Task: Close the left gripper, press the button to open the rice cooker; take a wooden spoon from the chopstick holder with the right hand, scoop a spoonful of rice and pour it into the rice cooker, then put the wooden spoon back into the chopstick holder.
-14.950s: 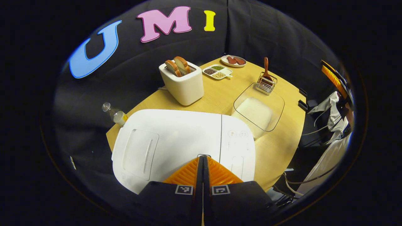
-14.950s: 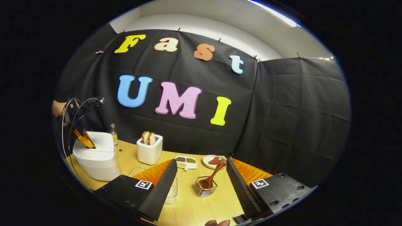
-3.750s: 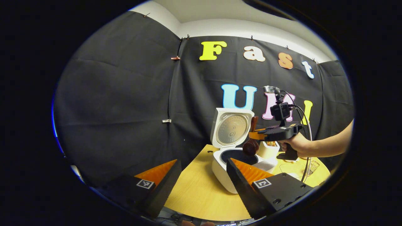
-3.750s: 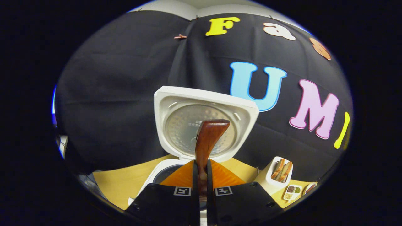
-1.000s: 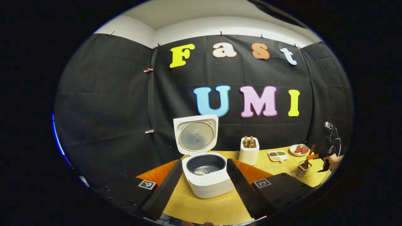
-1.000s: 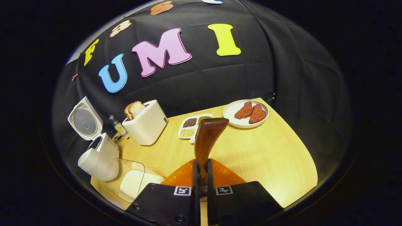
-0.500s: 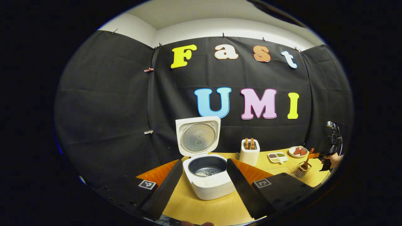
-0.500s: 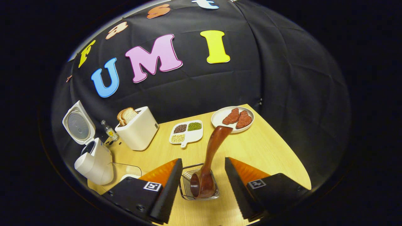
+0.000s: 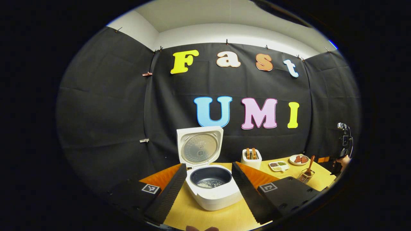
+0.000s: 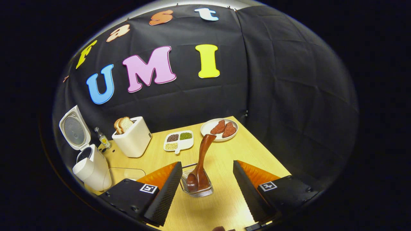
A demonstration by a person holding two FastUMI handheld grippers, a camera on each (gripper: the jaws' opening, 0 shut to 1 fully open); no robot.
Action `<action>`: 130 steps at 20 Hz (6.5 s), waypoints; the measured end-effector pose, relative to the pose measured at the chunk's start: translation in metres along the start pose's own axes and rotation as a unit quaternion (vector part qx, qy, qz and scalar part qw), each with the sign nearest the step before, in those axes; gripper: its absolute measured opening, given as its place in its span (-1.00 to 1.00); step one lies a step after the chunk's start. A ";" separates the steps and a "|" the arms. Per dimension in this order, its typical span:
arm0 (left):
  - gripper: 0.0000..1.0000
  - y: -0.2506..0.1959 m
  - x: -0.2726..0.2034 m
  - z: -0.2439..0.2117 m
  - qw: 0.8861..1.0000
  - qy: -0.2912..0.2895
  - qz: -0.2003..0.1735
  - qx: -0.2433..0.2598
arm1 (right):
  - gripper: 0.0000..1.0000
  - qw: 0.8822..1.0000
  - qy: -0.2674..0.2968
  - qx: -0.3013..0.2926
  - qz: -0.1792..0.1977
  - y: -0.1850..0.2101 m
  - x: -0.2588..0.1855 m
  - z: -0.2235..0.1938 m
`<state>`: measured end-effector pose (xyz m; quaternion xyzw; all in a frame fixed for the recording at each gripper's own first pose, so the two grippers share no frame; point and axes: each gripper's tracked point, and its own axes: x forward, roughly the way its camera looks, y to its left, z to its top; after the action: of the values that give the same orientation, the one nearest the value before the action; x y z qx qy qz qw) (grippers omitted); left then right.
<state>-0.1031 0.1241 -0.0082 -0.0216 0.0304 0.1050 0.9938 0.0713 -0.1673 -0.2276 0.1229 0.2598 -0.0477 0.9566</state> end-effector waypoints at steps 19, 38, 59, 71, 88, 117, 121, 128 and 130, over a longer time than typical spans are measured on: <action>0.89 0.067 0.168 0.151 0.986 -0.160 0.033 -0.032 | 0.96 0.988 -0.145 -0.004 0.044 0.104 -0.162 0.119; 0.89 0.070 0.376 0.056 0.998 -0.013 0.056 -0.018 | 0.97 0.987 -0.154 -0.036 -0.020 0.069 -0.234 0.098; 0.93 -0.007 0.232 -0.053 0.995 0.091 0.047 -0.021 | 0.97 0.988 -0.134 -0.048 0.052 0.095 -0.232 0.091; 0.99 -0.036 0.194 -0.137 0.981 0.184 0.039 -0.057 | 0.97 0.989 -0.139 -0.004 0.051 0.076 -0.242 0.089; 0.99 -0.060 0.195 -0.203 0.959 0.278 0.058 -0.019 | 0.97 0.992 -0.117 -0.004 0.057 0.076 -0.232 0.075; 0.94 -0.066 0.170 -0.110 0.993 0.118 -0.010 0.007 | 0.96 0.989 -0.123 -0.036 0.075 0.105 -0.224 0.079; 0.94 -0.073 0.150 -0.075 0.996 0.072 -0.043 0.006 | 0.97 0.986 -0.133 -0.055 0.082 0.123 -0.220 0.085; 0.94 -0.077 0.109 -0.021 0.996 0.001 -0.094 0.009 | 0.97 0.979 -0.156 -0.081 0.100 0.159 -0.216 0.100; 0.93 -0.078 0.095 -0.011 0.995 -0.012 -0.104 0.008 | 0.97 0.977 -0.162 -0.086 0.104 0.168 -0.215 0.104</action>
<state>0.0051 0.0670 -0.0223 -0.0153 0.0172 0.0013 0.9997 -0.0372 -0.0262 0.0034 0.0570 0.0900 0.0550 0.9928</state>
